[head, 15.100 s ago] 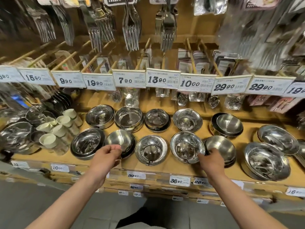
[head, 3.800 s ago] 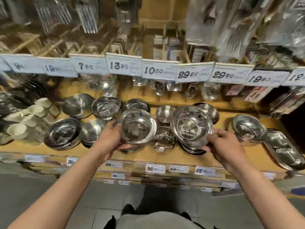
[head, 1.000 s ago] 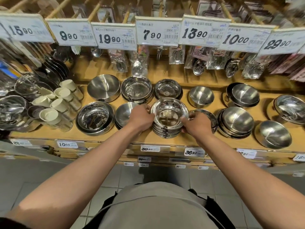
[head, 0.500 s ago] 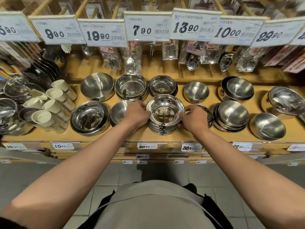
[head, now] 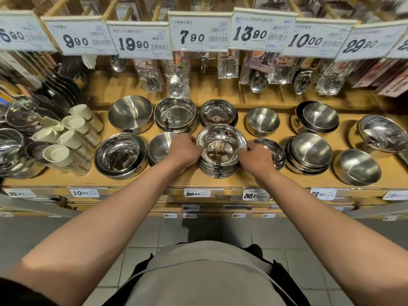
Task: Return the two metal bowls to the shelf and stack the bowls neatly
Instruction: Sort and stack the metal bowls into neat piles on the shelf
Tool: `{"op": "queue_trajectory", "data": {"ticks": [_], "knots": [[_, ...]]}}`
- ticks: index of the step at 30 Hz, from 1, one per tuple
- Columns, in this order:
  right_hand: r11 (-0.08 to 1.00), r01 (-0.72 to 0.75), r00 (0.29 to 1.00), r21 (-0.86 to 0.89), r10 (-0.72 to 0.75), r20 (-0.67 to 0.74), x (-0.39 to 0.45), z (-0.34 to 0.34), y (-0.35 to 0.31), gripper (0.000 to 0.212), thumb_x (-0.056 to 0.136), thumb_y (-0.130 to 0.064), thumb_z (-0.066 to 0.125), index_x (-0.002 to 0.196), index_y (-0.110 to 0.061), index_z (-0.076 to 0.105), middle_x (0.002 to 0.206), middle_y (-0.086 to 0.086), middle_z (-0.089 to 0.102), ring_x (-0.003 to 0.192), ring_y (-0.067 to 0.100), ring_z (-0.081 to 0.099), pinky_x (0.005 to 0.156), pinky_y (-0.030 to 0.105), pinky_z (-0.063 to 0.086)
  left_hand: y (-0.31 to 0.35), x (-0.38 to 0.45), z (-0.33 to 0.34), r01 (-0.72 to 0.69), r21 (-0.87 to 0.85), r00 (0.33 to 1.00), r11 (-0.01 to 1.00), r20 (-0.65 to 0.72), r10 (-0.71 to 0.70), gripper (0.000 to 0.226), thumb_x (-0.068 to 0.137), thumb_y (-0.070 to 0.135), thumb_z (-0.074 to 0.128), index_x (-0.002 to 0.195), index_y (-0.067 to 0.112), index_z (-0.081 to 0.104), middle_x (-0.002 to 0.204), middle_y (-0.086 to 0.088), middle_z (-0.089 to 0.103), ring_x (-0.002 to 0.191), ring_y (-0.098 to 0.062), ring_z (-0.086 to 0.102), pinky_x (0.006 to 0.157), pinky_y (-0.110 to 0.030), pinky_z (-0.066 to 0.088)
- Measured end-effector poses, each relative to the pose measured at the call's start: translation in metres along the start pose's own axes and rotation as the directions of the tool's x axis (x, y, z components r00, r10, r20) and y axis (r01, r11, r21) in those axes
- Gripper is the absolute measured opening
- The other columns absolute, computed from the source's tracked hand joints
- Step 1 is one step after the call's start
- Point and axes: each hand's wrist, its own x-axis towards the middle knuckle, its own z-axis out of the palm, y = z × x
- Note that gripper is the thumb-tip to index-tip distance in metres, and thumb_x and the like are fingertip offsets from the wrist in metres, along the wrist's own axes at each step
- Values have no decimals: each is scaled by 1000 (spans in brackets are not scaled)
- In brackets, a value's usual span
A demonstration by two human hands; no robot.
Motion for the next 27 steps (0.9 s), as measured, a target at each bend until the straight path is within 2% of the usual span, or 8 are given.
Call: {"op": "queue_trajectory", "data": {"ticks": [2, 6, 9, 13, 18, 21, 24, 27], "knots": [[1000, -2, 1000, 5, 2, -2, 0, 1, 0, 25, 94, -21, 56, 74, -6, 59, 72, 8, 59, 69, 24, 53, 53, 29, 35, -1, 1, 1, 10, -29, 1000, 1000, -9, -11, 30, 88, 5, 66, 68, 22, 52, 105, -24, 70, 96, -38, 70, 86, -54, 59], [999, 34, 999, -20, -34, -6, 0, 1, 1, 24, 95, -18, 56, 77, -3, 62, 72, 6, 61, 64, 18, 51, 51, 26, 34, -3, 1, 1, 20, -57, 1000, 998, -19, -21, 27, 87, 6, 68, 68, 20, 55, 103, -23, 70, 94, -37, 70, 84, -55, 60], [997, 67, 997, -42, -68, -20, 3, 0, 2, 34, 94, -16, 55, 61, -13, 49, 63, 1, 53, 59, 17, 47, 50, 29, 30, -6, 1, 3, 25, -80, 999, 996, -24, -27, 5, 86, 7, 68, 85, 2, 69, 99, -23, 72, 92, -37, 71, 83, -55, 60], [994, 95, 995, -58, -95, -1, 9, -4, 0, 37, 94, -14, 53, 59, -17, 42, 60, 0, 48, 58, 16, 42, 51, 32, 29, -7, 0, 5, 31, -104, 999, 994, -40, -36, 7, 85, 8, 69, 90, 4, 72, 93, -15, 74, 89, -32, 72, 84, -51, 61], [984, 128, 991, -120, -123, 50, 14, -5, 4, 34, 96, -17, 53, 63, -15, 47, 65, -1, 52, 62, 16, 46, 52, 27, 29, -10, 0, 7, 55, -77, 998, 996, -7, -55, 19, 87, 12, 70, 102, 1, 72, 100, -17, 72, 96, -34, 70, 88, -49, 60], [990, 117, 992, -77, -112, 59, 13, -4, 9, 25, 96, -21, 53, 73, -12, 57, 75, 3, 60, 76, 24, 53, 57, 30, 33, -12, 2, 8, 53, -64, 999, 997, -7, -53, 21, 87, 16, 70, 104, 3, 71, 101, -15, 72, 96, -32, 70, 88, -47, 60], [997, 65, 996, 36, -67, 65, 13, -1, 13, 23, 96, -26, 54, 105, -9, 67, 102, 8, 67, 99, 28, 58, 79, 34, 43, -11, 1, 7, 65, -57, 998, 996, 4, -65, 20, 88, 18, 66, 102, 4, 71, 98, -14, 72, 93, -32, 71, 87, -48, 60], [991, 33, 996, 128, -42, 73, 12, 1, 15, 23, 96, -30, 54, 112, -17, 65, 107, 4, 66, 101, 24, 57, 84, 34, 44, -10, 0, 8, 65, -48, 998, 997, 25, -64, 22, 89, 20, 60, 102, 5, 69, 97, -14, 71, 92, -34, 71, 86, -50, 61]]}}
